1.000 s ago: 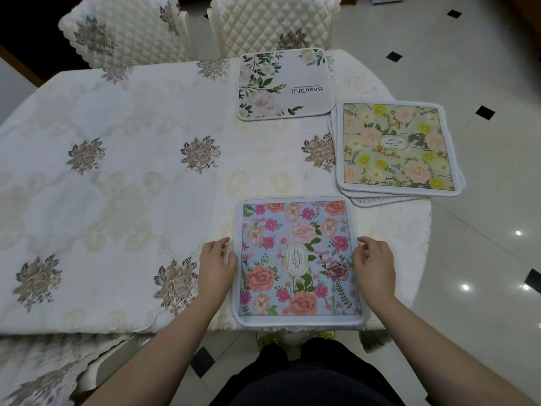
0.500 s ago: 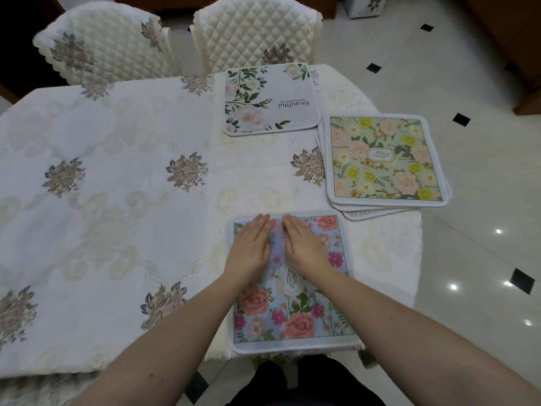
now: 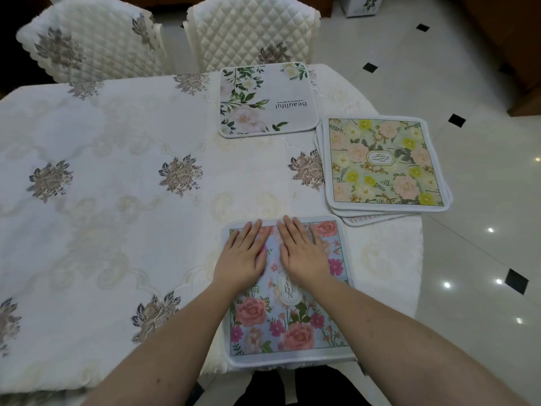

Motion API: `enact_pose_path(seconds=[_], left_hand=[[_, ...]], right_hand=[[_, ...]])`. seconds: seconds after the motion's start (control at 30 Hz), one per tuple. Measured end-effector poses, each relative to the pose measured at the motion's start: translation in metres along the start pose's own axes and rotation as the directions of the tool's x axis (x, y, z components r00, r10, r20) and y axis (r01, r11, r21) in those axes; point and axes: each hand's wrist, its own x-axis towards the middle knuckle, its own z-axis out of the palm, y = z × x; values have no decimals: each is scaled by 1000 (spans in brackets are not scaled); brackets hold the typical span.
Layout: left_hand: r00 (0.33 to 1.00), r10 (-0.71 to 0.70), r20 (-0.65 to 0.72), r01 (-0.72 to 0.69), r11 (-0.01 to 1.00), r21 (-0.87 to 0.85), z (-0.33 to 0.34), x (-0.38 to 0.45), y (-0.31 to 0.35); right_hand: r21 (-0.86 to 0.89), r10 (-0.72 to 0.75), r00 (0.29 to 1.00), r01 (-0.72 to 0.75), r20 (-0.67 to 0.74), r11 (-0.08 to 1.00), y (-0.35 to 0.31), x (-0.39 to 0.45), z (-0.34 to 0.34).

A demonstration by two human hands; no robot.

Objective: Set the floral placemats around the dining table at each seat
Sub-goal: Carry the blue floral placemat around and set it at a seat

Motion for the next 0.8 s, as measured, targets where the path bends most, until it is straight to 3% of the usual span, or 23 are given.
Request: enact_pose_path(seconds=[0.17, 0.57, 0.67, 0.8], left_hand=[[996, -86, 12, 87, 996, -12, -7, -11, -20], [985, -158, 75, 153, 985, 76, -22, -35, -51], [975, -209, 75, 208, 978, 17, -27, -32, -40], [973, -229, -30, 224, 968, -112, -27, -28, 7]], right_hand=[[7, 78, 994, -78, -74, 997, 25, -5, -4], [51, 118, 992, -115, -44, 992, 76, -30, -16], [75, 137, 987, -131, -89, 989, 68, -33, -18], [161, 89, 988, -68, -123, 985, 20, -36, -19]])
